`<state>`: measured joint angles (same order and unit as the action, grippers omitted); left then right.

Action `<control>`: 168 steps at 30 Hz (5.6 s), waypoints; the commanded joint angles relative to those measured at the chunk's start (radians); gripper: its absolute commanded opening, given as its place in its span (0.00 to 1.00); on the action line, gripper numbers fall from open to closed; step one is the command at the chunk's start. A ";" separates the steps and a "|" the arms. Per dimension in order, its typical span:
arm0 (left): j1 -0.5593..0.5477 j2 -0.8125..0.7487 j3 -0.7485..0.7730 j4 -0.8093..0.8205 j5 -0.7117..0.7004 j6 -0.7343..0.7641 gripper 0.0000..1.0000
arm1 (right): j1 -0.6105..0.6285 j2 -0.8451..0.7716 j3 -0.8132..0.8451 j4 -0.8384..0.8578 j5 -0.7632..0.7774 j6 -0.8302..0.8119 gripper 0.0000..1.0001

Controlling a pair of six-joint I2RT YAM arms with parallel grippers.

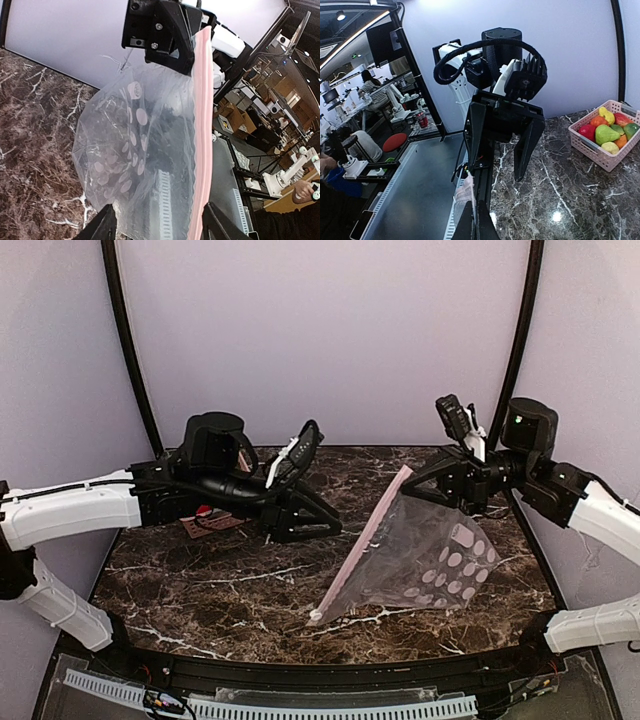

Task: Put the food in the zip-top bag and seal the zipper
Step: Open the zipper food storage bag at the center of the board.

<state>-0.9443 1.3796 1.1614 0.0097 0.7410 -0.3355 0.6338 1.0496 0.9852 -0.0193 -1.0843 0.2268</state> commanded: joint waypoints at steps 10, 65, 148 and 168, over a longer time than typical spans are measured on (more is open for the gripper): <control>-0.117 0.015 -0.057 0.125 -0.022 -0.069 0.44 | 0.000 0.031 -0.076 0.144 -0.167 0.054 0.00; -0.084 -0.001 0.049 -0.164 -0.707 -0.010 0.01 | 0.018 0.011 0.060 -0.130 0.643 0.206 0.84; -0.008 0.003 0.015 -0.173 -1.200 0.059 0.01 | 0.450 0.404 0.498 -0.621 1.618 0.373 0.00; -0.008 0.151 -0.154 0.156 -0.799 -0.158 0.01 | 0.479 0.619 0.665 -0.811 1.595 0.348 0.00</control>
<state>-0.9573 1.5547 1.0657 0.1223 -0.1009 -0.4313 1.1027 1.6142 1.6218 -0.8066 0.5365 0.5697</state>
